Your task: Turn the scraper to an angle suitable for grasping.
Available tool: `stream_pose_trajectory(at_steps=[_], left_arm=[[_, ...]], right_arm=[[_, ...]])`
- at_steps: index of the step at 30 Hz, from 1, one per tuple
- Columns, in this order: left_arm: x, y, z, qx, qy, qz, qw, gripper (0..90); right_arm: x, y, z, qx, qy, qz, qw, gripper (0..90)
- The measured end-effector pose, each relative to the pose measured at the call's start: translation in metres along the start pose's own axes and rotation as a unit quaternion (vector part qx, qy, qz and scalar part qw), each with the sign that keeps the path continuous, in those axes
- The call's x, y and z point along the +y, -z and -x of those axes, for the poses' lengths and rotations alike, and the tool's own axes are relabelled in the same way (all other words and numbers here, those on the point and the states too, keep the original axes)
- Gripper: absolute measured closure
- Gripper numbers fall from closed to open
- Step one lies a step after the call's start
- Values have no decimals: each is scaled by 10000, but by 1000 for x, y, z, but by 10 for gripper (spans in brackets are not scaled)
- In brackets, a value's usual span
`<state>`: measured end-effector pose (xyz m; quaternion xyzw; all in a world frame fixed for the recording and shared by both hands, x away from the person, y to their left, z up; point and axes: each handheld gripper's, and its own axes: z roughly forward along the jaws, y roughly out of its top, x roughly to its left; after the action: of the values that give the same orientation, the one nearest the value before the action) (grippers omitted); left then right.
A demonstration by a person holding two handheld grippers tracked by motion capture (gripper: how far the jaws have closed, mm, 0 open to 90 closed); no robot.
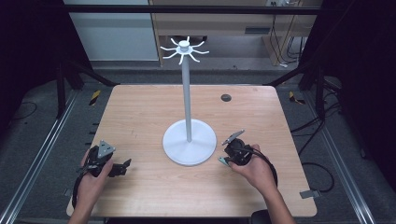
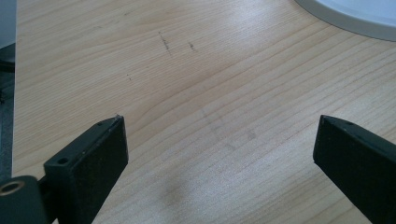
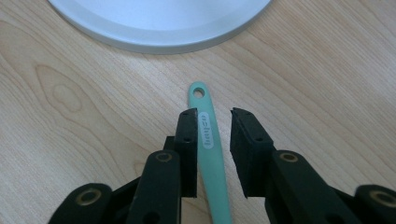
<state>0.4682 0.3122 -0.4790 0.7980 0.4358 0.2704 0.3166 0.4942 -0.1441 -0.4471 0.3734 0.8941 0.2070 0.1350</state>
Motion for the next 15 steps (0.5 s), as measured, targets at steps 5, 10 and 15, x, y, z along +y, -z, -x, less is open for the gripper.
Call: stream_pose_trajectory(at_steps=[5, 10, 15], left_arm=[[0, 0, 0, 1, -5, 0, 10000, 28], [0, 0, 0, 1, -9, -9, 10000, 29], [0, 1, 0, 6, -8, -11, 10000, 29]], right_arm=[[1, -1, 1, 49, 41, -61, 10000, 684], [3, -2, 0, 73, 26, -159, 9998, 666], [5, -5, 0, 109, 54, -301, 9995, 633]])
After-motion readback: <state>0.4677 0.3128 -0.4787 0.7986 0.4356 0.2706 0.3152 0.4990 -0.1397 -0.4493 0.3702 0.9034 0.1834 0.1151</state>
